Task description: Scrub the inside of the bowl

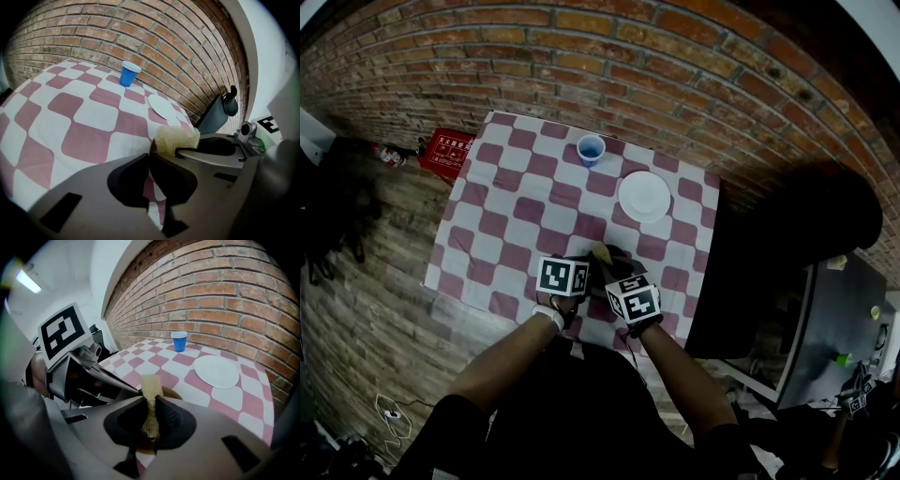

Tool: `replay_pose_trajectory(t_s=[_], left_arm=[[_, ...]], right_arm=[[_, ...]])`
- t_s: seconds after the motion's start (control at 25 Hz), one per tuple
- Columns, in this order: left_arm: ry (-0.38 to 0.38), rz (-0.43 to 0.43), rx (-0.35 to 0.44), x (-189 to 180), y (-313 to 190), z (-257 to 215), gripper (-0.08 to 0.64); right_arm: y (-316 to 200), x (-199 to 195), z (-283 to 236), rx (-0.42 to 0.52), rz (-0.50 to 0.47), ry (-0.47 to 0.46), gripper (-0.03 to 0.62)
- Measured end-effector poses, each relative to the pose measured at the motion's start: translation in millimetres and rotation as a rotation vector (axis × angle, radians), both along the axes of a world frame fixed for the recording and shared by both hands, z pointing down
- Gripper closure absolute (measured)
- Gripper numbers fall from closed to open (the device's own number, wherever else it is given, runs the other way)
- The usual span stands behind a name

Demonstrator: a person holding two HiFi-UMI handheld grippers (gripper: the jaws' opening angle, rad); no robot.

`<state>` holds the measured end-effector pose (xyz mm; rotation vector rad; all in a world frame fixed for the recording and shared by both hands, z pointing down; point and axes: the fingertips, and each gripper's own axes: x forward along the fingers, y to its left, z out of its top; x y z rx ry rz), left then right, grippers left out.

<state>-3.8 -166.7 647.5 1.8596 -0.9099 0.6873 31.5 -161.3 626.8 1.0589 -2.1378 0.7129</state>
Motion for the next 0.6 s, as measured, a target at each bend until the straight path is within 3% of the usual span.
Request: replay_pose_trajectory(t_s=[0.28, 0.6], left_arm=[[0.018, -0.013, -0.011, -2.3, -2.7, 0.7, 0.525], [0.014, 0.000, 0.001, 0.4, -3.3, -0.7, 0.526]], right_arm=[[-2.0, 26.5, -7.2, 0.035, -0.073, 0.084, 0.532], [33.4, 6.6, 0.8, -0.007, -0.116, 0.046, 0.532]])
